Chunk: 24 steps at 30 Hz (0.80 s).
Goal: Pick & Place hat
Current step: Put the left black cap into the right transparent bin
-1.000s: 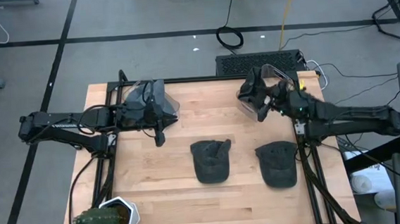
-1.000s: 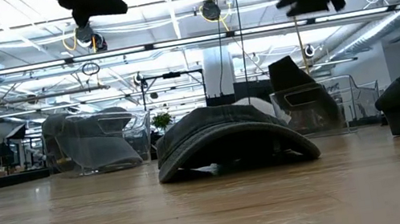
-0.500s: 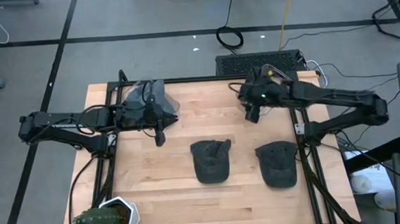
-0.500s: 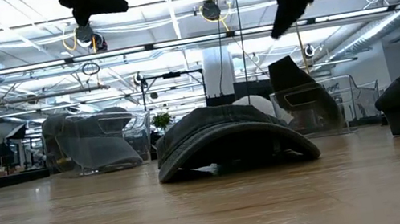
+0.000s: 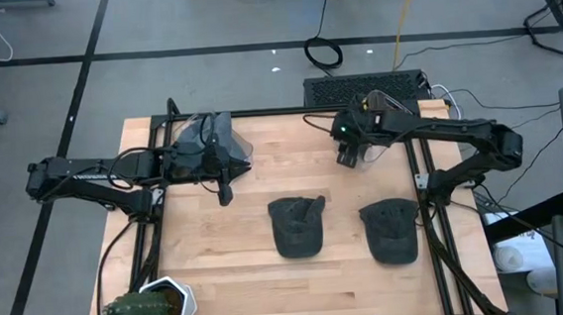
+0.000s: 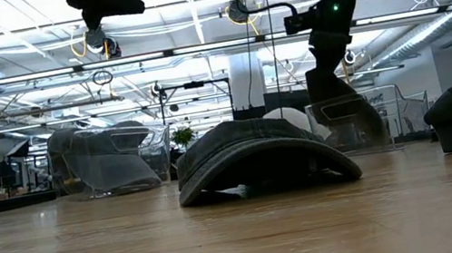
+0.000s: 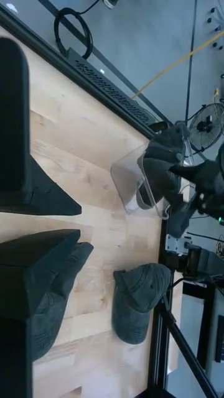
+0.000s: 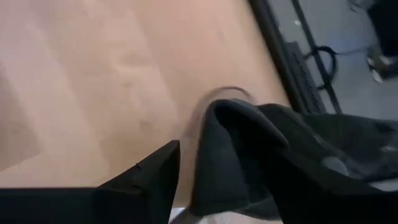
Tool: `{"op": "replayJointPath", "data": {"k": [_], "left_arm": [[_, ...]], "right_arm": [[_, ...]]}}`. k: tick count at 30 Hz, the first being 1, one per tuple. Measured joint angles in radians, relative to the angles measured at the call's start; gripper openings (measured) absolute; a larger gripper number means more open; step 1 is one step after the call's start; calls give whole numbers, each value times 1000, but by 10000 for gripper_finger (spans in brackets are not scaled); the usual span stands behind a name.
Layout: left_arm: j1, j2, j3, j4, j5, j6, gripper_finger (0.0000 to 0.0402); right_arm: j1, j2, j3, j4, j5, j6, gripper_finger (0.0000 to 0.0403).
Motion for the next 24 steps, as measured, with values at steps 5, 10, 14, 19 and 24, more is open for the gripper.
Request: {"op": "replayJointPath", "data": {"k": [5,10,14,19,24], "left_arm": [[0,0,0,0,0,0,58],[0,0,0,0,0,0,58],[0,0,0,0,0,0,58],[0,0,0,0,0,0,58],[0,0,0,0,0,0,58]], "right_arm": [[-23,-6,0,6,-5,1,182],[-25,-8,0,3,-104,2,49],[-10,-30,0,1,-105,8,8],[35,-147,0,25,-54,60,3],[71,-320,-66,24,19,215,2]]}}
